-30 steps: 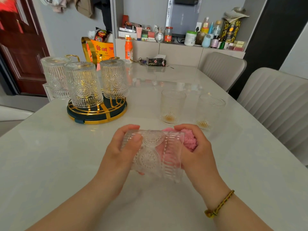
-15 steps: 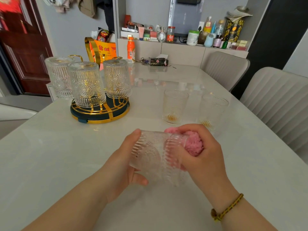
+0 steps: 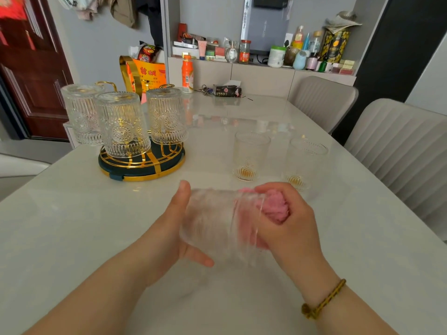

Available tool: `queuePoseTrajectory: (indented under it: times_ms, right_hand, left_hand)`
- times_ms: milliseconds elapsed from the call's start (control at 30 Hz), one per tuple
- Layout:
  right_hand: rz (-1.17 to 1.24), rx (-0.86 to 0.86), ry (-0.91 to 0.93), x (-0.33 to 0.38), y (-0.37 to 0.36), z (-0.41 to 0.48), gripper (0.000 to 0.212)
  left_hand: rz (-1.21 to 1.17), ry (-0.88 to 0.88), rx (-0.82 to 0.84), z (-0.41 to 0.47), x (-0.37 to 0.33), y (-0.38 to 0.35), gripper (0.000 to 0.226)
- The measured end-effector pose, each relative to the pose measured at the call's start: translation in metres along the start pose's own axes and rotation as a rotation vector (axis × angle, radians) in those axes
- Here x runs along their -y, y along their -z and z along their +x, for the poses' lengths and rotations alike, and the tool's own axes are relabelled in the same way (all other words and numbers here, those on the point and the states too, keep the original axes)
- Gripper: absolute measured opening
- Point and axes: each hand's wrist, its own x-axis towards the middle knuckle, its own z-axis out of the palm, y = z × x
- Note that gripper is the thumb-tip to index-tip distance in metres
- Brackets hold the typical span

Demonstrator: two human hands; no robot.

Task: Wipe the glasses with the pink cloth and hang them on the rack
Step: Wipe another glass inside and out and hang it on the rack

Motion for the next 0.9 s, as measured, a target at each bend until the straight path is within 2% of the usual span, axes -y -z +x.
queuePoseTrajectory:
  times_ms: [67,100,167,200,267,333,400,467,500,567,633,700,800,900]
  right_hand:
    - [-0.112,0.068,0.155,0.004,0.001,-0.005,0.04]
    - [-0.111,0.087,0.166,0.004,0.001,-0.006,0.041]
    - [-0.073,0.062,0.12,0.001,0.0,-0.003,0.037]
    - [-0.04,0.036,0.066,-0.001,-0.003,-0.002,0.035]
    - [0.142,0.06,-0.167,-0.001,-0.005,-0.001,0.024]
    - [0.405,0.242,-0.481,0.001,-0.008,-0.003,0.011]
    - [0.52,0.31,-0.634,-0.001,-0.009,-0.006,0.006]
    - [0.376,0.181,-0.578,-0.009,-0.008,-0.003,0.005]
    - [0.287,0.093,-0.5,-0.01,-0.007,-0.001,0.002]
    - [0.114,-0.023,-0.266,-0.007,-0.004,0.002,0.012]
    - [-0.044,-0.032,-0.014,-0.003,-0.001,0.001,0.026]
    - [-0.096,-0.015,0.096,-0.002,-0.001,-0.002,0.034]
    - [-0.004,-0.035,-0.034,-0.006,-0.005,0.0,0.03]
    - [0.342,0.099,-0.376,-0.003,-0.009,-0.001,0.013]
  left_hand:
    - [-0.039,0.102,0.001,-0.004,-0.003,-0.003,0.062]
    - [-0.029,0.09,-0.037,-0.005,-0.002,-0.005,0.055]
    - [0.026,-0.044,-0.152,-0.001,0.003,-0.004,0.044]
    - [0.063,-0.143,-0.21,0.0,0.006,-0.003,0.042]
    - [0.17,-0.371,-0.29,0.002,0.009,0.001,0.044]
    - [0.283,-0.562,-0.268,-0.001,0.01,0.001,0.052]
    - [0.331,-0.602,-0.197,-0.003,0.01,0.0,0.069]
    - [0.292,-0.479,-0.187,0.0,0.009,0.001,0.078]
    - [0.239,-0.391,-0.177,0.003,0.009,0.001,0.079]
    - [0.102,-0.182,-0.105,0.003,0.008,0.001,0.074]
    - [-0.003,-0.026,-0.021,0.0,0.004,-0.002,0.062]
    - [-0.017,0.014,-0.027,-0.002,0.004,-0.005,0.053]
    - [0.025,-0.161,-0.155,0.005,0.01,-0.002,0.039]
    - [0.096,-0.423,-0.233,0.006,0.013,0.002,0.053]
